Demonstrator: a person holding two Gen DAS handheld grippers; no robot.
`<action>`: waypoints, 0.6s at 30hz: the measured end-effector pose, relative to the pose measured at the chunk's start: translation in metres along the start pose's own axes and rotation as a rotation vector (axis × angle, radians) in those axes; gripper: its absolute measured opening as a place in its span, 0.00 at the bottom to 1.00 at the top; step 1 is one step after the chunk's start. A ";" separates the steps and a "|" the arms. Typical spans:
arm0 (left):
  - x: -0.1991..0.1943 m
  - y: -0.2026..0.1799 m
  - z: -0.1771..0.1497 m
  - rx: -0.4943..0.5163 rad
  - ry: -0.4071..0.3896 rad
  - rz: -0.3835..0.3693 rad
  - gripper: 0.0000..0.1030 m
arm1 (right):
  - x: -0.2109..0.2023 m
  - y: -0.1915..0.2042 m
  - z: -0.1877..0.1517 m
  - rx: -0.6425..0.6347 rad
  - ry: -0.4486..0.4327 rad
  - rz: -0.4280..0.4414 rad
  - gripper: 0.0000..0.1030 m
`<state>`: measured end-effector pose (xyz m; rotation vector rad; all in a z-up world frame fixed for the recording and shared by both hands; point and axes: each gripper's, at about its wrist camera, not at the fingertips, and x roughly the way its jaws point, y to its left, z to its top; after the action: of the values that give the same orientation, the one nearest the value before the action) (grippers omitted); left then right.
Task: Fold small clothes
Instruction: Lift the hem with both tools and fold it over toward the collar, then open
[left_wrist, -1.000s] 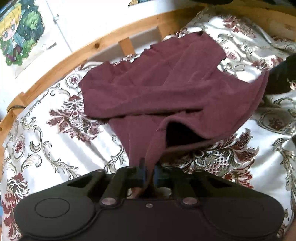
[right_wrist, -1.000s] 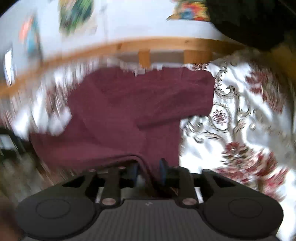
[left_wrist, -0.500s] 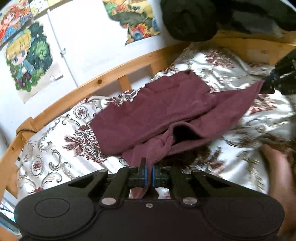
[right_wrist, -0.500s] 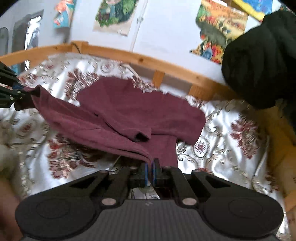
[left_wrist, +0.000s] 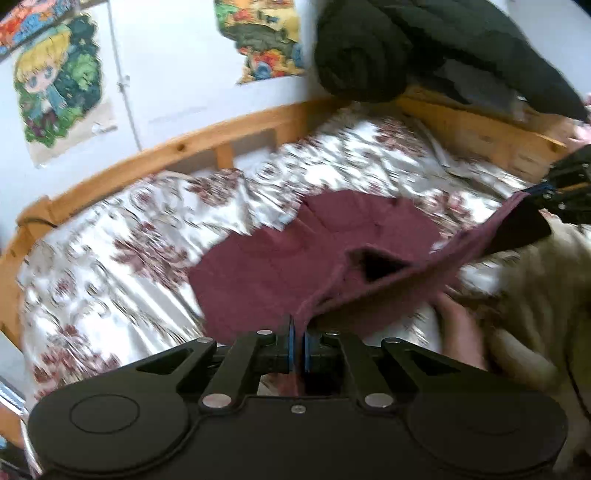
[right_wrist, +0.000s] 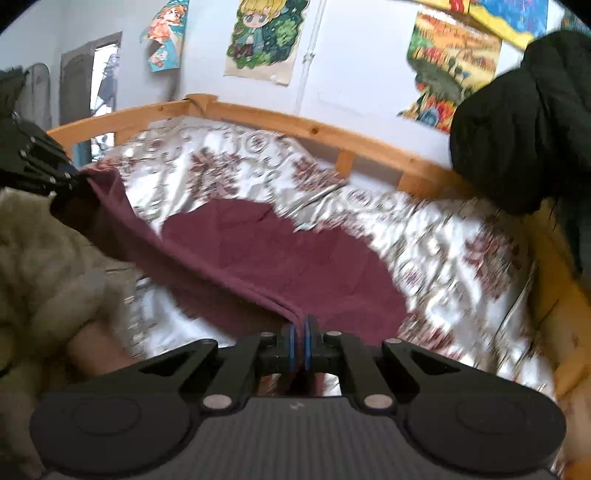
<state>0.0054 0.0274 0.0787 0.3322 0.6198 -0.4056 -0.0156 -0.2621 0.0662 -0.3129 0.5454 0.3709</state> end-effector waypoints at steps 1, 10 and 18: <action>0.008 0.003 0.008 0.007 -0.008 0.023 0.05 | 0.009 -0.002 0.004 -0.007 -0.019 -0.025 0.06; 0.115 0.043 0.068 0.046 -0.032 0.174 0.07 | 0.120 -0.043 0.040 0.057 -0.159 -0.222 0.06; 0.215 0.063 0.072 0.079 -0.027 0.212 0.08 | 0.228 -0.061 0.027 0.041 -0.144 -0.302 0.06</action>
<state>0.2290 -0.0046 0.0118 0.4625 0.5370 -0.2312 0.2026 -0.2473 -0.0269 -0.3209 0.3565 0.0887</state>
